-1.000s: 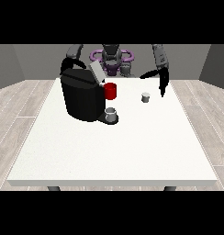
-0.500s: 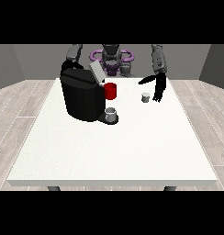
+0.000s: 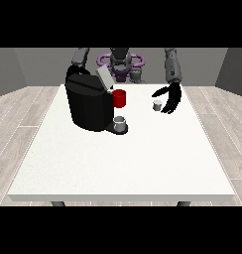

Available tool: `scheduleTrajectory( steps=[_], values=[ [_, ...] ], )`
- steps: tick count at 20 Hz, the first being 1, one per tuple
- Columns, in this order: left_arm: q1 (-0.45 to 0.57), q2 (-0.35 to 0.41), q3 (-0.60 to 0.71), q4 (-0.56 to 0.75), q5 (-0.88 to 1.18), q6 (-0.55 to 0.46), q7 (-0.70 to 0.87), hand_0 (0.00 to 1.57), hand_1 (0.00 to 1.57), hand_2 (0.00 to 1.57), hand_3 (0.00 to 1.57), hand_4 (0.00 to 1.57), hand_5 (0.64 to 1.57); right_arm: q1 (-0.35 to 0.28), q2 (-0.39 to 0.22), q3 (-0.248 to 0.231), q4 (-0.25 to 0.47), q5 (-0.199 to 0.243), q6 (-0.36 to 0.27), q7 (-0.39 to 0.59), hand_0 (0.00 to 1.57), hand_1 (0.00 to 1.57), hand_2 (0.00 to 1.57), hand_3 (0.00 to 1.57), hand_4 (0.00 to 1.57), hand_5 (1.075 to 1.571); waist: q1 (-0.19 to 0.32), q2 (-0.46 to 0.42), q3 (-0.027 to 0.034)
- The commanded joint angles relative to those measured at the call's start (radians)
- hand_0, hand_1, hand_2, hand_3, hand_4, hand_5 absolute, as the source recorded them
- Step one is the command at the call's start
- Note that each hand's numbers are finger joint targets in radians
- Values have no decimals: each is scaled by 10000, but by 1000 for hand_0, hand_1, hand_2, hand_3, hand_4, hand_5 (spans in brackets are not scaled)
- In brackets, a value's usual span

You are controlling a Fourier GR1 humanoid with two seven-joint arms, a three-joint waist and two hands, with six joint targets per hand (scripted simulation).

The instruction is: Insert the coffee pod into the coffee machine and close the lid

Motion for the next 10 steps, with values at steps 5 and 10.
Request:
scheduleTrajectory(
  steps=[5,10],
  values=[
    [-503,-278,-623,582,-1323,959,-168,645,645,788,527,0,1571,-365,141,294,139,205,-664,380,0,0,0,0,491,1571,117,-131,0],
    [-720,-75,-103,1048,-1402,1831,-920,686,686,849,651,288,1571,-218,-159,-387,438,-562,177,-517,0,0,0,0,492,1571,-55,334,0]
  ],
)
